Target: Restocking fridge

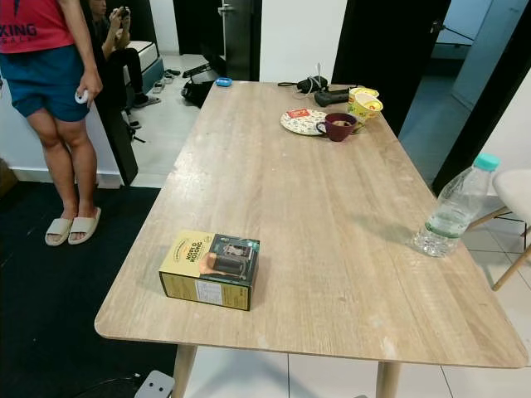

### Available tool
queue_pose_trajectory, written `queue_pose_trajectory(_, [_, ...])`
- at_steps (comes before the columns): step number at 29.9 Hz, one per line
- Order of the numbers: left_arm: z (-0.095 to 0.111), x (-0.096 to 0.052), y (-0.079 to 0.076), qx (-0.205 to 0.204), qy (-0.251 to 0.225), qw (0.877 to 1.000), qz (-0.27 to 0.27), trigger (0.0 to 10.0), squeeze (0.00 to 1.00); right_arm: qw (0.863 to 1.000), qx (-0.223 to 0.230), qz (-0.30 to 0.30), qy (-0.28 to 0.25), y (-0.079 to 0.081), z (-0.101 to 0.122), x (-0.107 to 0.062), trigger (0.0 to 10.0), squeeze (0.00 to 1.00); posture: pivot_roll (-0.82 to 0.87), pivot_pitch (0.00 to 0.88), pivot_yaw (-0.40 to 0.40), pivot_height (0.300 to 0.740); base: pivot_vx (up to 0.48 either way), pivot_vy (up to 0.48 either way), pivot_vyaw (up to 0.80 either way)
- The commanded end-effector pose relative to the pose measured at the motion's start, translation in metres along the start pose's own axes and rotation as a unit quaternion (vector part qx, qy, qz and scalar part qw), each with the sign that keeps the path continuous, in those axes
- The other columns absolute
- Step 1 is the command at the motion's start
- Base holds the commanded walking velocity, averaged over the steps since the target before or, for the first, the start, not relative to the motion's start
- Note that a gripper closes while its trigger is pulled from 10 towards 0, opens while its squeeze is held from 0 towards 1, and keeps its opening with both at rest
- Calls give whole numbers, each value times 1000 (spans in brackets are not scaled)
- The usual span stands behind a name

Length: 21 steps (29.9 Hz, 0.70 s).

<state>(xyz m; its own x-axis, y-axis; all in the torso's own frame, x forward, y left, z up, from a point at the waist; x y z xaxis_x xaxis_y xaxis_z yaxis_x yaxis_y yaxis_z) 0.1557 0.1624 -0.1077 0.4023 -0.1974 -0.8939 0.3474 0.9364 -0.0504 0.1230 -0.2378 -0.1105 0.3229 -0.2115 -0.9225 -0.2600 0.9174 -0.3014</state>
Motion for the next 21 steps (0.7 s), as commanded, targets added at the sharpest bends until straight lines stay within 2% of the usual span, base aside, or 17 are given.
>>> queue_pose_trajectory(1, [1, 1, -2, 8, 2, 1000, -6, 10000, 0, 1000, 12, -3, 5, 1, -2, 0, 10000, 0, -10, 0, -22, 740, 0, 0, 0])
queue_pose_trajectory(3, [3, -1, 3, 12, 1, 1000, -3, 10000, 0, 1000, 20, -4, 6, 3, -3, 0, 10000, 0, 1, 0, -24, 740, 0, 0, 0])
queue_pose_trajectory(8, [4, -1, 5, 12, -2, 1000, 0, 10000, 0, 999, 31, -7, 9, 3, -5, 0, 10000, 0, 25, 0, -35, 740, 0, 0, 0])
queue_pose_trajectory(21, [-2, -1, 2, 10, 6, 1000, -2, 10000, 0, 1000, 24, -9, 11, 0, -7, 0, 10000, 0, 32, 0, -52, 740, 0, 0, 0])
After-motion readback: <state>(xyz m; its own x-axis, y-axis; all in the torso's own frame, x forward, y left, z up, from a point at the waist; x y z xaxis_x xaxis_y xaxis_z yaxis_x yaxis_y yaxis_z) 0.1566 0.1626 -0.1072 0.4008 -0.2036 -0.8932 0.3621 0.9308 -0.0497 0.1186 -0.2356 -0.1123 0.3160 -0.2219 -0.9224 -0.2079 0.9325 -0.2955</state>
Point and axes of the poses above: a point about 5 cm out from each wrist's last joint towards the gripper, its own x axis pointing out of the wrist towards the gripper, its own z axis along the axis of the wrist's last joint, y = z × x, the point moved 1 cm from there along x, pointing out of the wrist towards the gripper, and after that the axes turned 2 degrees about -x, right-handed, at the moved point
